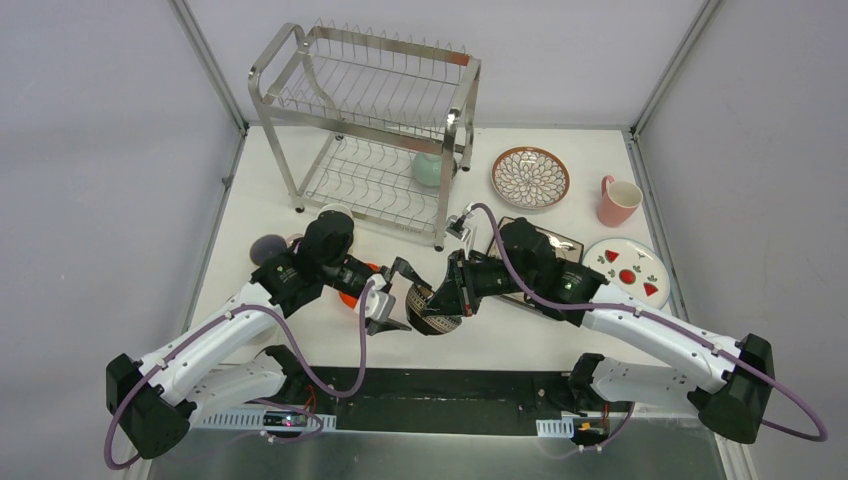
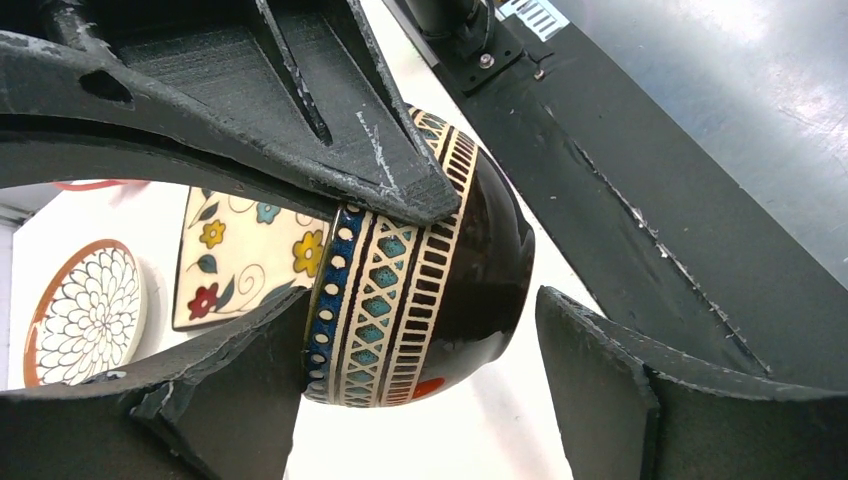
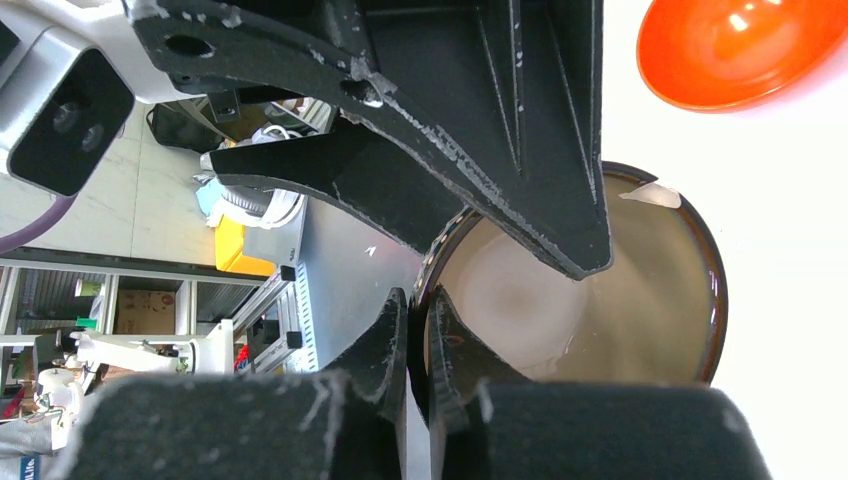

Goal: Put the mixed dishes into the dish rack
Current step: Turn the bowl upside down on the dish rack.

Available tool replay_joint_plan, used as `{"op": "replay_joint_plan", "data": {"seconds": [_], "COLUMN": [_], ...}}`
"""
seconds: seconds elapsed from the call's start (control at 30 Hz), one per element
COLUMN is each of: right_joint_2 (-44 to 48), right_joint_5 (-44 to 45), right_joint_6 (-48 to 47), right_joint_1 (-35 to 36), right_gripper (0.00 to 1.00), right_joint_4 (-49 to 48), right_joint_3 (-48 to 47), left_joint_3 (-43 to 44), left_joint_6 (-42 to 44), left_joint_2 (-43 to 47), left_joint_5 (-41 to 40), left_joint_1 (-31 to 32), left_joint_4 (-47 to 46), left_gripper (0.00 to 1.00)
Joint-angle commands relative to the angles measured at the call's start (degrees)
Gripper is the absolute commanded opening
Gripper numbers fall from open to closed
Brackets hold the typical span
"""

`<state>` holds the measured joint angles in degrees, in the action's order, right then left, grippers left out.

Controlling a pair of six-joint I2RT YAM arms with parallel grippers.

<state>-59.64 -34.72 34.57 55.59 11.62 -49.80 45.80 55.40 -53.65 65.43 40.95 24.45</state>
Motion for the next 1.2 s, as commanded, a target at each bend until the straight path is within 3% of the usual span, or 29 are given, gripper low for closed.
{"op": "replay_joint_plan", "data": {"seconds": [0.0,0.6,1.17], "right_joint_2": [0.61,-0.04,1.63], "right_joint_5": [0.40,0.36,2.84], "right_joint_6": [0.48,0.48,0.48], "right_joint_1": [-0.40,-0.70,-2.14], "right_gripper": [0.00,0.00,0.00], "right_joint_4": [-7.30,-9.35,-8.75], "right_joint_3": [-0.74,-0.47,2.11], "left_joint_3": [1.68,3.09,3.37], "left_joint_6": [3.14,6.35,6.48], "left_joint_2": [-0.38,-1.96,-0.83], "left_joint_5": [0.45,-0.74,-7.26], "left_joint_1": [0.71,1.73,1.76], "left_joint_4": [0.05,0.02,0.07], "left_gripper": [0.80,0.78,0.53]}}
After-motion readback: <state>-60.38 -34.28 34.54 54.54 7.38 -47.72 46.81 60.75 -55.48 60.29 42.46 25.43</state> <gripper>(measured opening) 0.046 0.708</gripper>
